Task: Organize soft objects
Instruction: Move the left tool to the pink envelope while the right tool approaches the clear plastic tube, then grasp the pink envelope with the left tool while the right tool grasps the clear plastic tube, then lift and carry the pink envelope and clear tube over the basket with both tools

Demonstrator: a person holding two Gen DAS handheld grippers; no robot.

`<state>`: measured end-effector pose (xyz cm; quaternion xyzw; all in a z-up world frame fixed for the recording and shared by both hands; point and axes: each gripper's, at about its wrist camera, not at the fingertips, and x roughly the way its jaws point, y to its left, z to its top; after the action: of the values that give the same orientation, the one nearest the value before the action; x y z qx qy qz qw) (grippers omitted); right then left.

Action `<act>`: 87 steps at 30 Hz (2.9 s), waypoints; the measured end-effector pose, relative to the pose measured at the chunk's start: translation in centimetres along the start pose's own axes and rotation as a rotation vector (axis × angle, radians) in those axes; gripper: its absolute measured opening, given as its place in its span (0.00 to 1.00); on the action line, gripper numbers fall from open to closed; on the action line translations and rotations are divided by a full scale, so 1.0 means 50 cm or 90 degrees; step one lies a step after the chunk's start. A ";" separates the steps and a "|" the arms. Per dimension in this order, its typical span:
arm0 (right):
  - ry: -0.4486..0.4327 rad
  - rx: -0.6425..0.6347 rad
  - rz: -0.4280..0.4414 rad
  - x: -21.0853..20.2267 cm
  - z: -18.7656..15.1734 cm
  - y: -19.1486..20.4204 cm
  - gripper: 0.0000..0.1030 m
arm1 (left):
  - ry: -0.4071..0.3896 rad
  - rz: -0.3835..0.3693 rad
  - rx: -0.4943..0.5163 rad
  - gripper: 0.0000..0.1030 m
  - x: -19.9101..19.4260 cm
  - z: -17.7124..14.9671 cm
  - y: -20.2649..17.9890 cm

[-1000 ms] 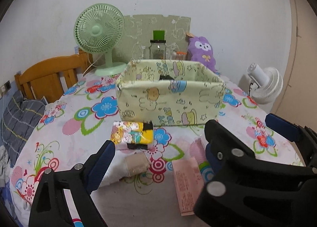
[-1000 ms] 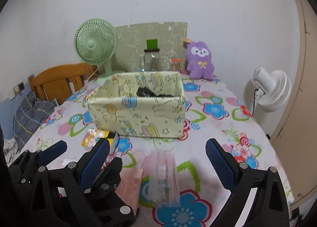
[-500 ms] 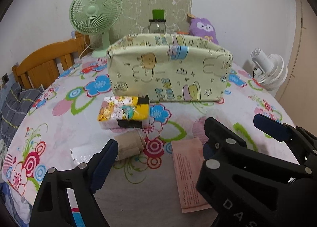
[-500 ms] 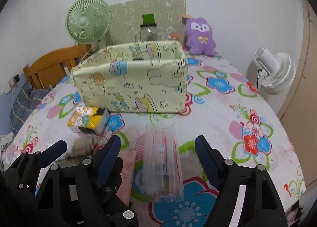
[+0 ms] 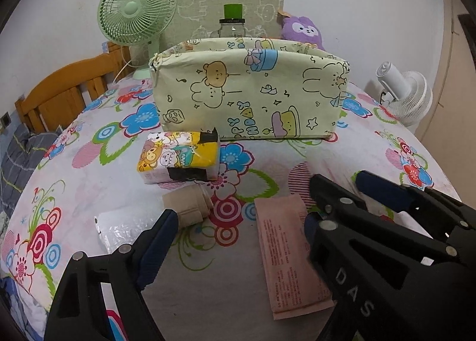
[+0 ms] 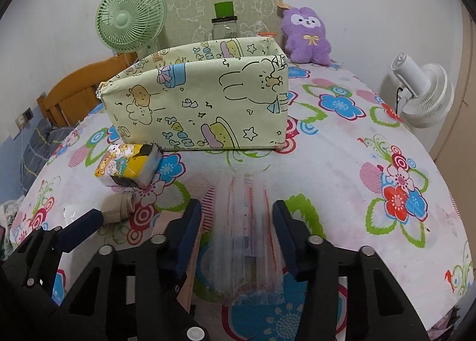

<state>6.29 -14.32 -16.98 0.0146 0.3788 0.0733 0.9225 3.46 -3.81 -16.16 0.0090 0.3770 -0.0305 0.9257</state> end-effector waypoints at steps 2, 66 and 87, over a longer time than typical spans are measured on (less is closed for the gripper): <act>0.003 0.004 0.002 0.002 0.000 -0.004 0.39 | 0.001 -0.001 0.003 0.85 0.000 0.000 -0.004; -0.029 0.031 -0.012 -0.069 0.053 -0.007 0.27 | -0.005 -0.027 -0.045 0.38 -0.044 0.056 0.007; -0.067 0.031 -0.002 -0.139 0.141 0.013 0.27 | -0.076 -0.015 -0.001 0.38 -0.119 0.149 0.007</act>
<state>6.28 -14.49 -7.08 0.0400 0.3312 0.0616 0.9407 4.42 -3.45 -6.69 0.0017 0.3212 -0.0419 0.9461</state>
